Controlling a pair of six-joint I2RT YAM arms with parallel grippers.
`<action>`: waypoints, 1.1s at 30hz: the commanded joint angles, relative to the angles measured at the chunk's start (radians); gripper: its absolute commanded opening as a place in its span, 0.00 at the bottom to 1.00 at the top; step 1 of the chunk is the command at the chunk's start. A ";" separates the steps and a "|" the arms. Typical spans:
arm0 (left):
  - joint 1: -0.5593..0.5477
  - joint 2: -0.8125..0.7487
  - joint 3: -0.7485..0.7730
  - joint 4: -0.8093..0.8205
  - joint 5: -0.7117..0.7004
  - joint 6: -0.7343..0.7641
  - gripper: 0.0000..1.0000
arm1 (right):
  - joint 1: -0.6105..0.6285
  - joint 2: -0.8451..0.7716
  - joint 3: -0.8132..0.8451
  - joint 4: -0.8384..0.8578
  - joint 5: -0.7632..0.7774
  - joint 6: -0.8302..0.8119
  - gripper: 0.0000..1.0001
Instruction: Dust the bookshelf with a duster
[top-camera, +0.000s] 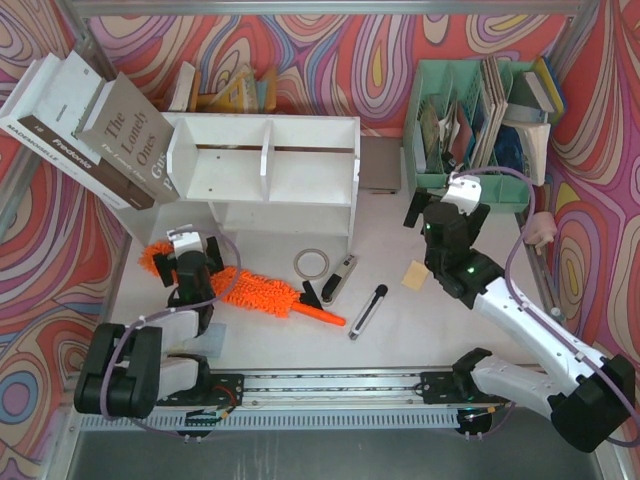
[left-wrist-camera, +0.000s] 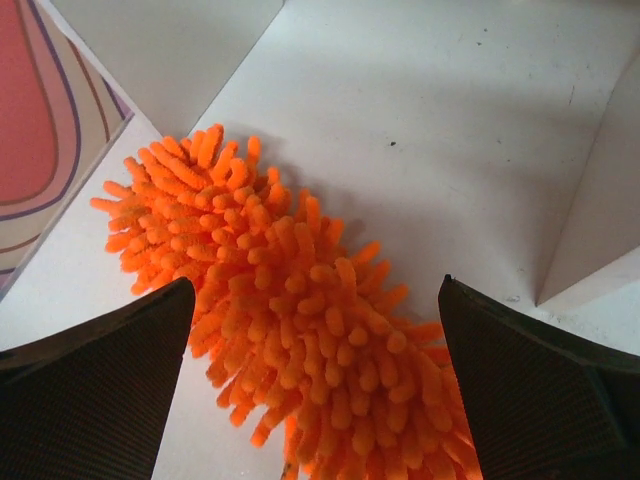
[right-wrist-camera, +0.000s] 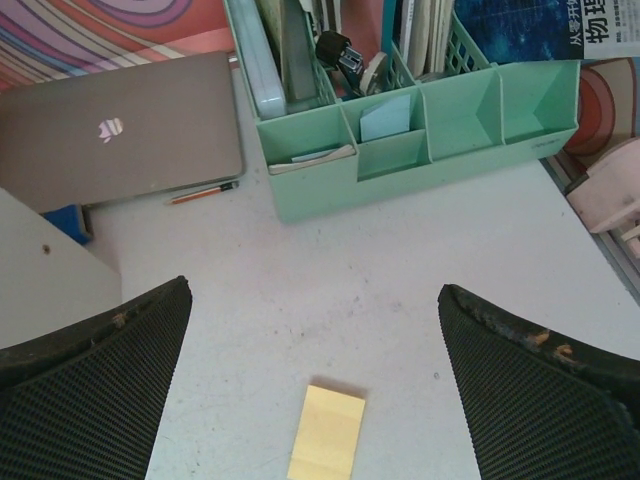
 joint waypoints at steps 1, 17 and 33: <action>0.051 0.057 0.017 0.163 0.120 -0.005 0.98 | -0.021 0.013 0.003 0.017 0.035 0.011 0.99; 0.124 0.330 0.101 0.263 0.369 -0.029 0.98 | -0.156 0.130 -0.120 0.254 -0.009 -0.089 0.99; 0.126 0.326 0.159 0.162 0.224 -0.090 0.98 | -0.230 0.445 -0.503 1.110 -0.131 -0.297 0.99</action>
